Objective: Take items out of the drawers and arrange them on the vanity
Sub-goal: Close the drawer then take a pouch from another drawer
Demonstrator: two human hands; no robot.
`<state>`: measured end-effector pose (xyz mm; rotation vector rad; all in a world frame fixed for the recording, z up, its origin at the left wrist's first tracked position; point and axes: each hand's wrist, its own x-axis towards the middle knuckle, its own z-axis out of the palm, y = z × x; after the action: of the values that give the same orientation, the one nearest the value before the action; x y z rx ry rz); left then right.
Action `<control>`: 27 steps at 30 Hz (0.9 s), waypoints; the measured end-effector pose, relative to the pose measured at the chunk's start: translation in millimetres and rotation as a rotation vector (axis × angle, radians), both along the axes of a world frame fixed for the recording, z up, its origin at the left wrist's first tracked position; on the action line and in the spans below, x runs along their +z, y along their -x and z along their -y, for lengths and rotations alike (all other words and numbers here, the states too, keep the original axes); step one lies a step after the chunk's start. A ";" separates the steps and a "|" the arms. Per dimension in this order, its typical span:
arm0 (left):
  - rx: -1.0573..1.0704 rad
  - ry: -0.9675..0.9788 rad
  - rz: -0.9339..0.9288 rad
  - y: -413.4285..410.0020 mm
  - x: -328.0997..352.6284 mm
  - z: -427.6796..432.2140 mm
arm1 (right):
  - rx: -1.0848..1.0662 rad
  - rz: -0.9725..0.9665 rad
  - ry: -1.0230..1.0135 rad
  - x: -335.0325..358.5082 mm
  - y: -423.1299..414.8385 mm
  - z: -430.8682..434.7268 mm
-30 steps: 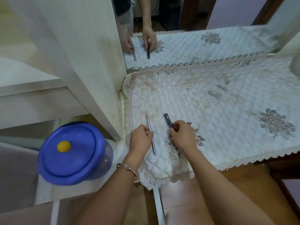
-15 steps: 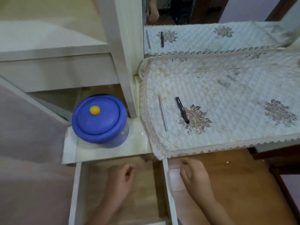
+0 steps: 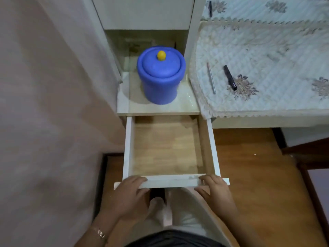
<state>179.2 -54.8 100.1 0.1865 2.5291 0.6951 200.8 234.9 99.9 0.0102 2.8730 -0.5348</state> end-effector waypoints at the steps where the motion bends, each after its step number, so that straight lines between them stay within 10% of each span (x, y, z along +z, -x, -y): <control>1: -0.006 -0.008 -0.015 -0.4 1.5 0.1 | -0.002 0.017 -0.016 0.4 -0.3 1.6; 27: 0.085 0.247 -0.569 177.5 -17.9 -15.3 | 0.178 -0.368 -0.334 -7.8 200.2 4.9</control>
<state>1.6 -39.4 82.2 0.2141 3.1541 0.3874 0.7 230.0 92.1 -0.3185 3.2394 -0.0174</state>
